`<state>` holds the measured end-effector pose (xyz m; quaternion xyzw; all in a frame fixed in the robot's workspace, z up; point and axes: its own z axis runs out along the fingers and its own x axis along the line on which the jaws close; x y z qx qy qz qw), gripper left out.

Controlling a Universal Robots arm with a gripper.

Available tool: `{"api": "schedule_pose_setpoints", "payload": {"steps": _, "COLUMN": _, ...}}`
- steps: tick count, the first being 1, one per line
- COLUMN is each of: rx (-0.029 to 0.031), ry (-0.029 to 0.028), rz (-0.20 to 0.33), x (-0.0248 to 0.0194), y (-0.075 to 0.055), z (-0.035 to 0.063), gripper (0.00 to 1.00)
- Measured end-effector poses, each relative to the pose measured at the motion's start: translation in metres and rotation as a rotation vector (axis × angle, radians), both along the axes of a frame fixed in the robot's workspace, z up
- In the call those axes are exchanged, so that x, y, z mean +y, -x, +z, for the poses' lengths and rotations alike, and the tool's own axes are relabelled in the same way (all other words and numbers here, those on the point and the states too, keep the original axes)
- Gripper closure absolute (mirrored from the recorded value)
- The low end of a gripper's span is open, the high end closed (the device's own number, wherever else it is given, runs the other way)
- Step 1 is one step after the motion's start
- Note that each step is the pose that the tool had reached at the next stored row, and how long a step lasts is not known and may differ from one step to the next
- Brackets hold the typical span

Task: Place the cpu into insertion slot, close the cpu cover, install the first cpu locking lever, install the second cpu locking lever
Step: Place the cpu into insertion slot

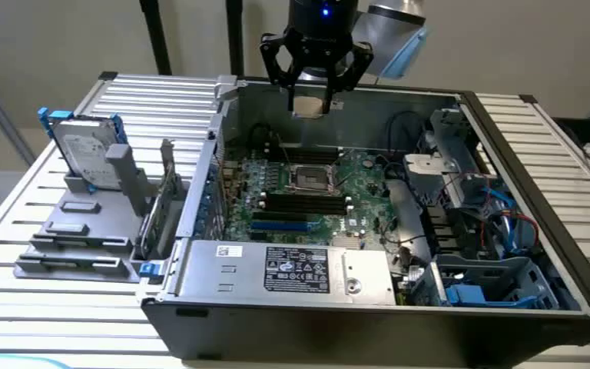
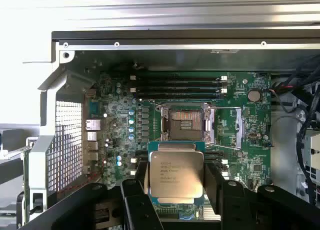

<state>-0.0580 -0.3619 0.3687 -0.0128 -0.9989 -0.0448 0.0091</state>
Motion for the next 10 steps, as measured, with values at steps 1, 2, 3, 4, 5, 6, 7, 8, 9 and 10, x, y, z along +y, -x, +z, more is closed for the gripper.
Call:
{"api": "schedule_pose_setpoints", "payload": {"steps": 1, "rx": 0.0, "ry": 0.0, "rz": 0.0, "x": 0.0, "y": 0.0, "z": 0.0, "gripper": 0.46}}
{"api": "schedule_pose_setpoints", "payload": {"steps": 2, "rx": 0.0, "ry": -0.0001, "rz": 0.0, "x": 0.0, "y": 0.0, "z": 0.0, "gripper": 0.46}}
{"api": "schedule_pose_setpoints", "payload": {"steps": 3, "rx": 0.0, "ry": 0.0, "rz": 0.0, "x": 0.0, "y": 0.0, "z": 0.0, "gripper": 0.46}}
{"api": "schedule_pose_setpoints", "payload": {"steps": 4, "rx": 0.0, "ry": -0.0001, "rz": 0.0, "x": 0.0, "y": 0.0, "z": 0.0, "gripper": 0.46}}
{"api": "schedule_pose_setpoints", "payload": {"steps": 5, "rx": 0.0, "ry": 0.0, "rz": 0.0, "x": 0.0, "y": 0.0, "z": 0.0, "gripper": 0.46}}
{"api": "schedule_pose_setpoints", "payload": {"steps": 6, "rx": 0.0, "ry": -0.0001, "rz": 0.0, "x": 0.0, "y": 0.0, "z": 0.0, "gripper": 0.46}}
{"api": "schedule_pose_setpoints", "payload": {"steps": 7, "rx": 0.0, "ry": 0.0, "rz": 0.0, "x": 0.0, "y": 0.0, "z": 0.0, "gripper": 0.46}}
{"api": "schedule_pose_setpoints", "payload": {"steps": 8, "rx": 0.0, "ry": 0.0, "rz": 0.0, "x": 0.0, "y": 0.0, "z": 0.0, "gripper": 0.46}}
{"api": "schedule_pose_setpoints", "payload": {"steps": 9, "rx": 0.0, "ry": -0.0001, "rz": 0.0, "x": 0.0, "y": 0.0, "z": 0.0, "gripper": 0.46}}
{"api": "schedule_pose_setpoints", "payload": {"steps": 10, "rx": 0.0, "ry": 0.0, "rz": 0.0, "x": 0.0, "y": 0.0, "z": 0.0, "gripper": 0.46}}
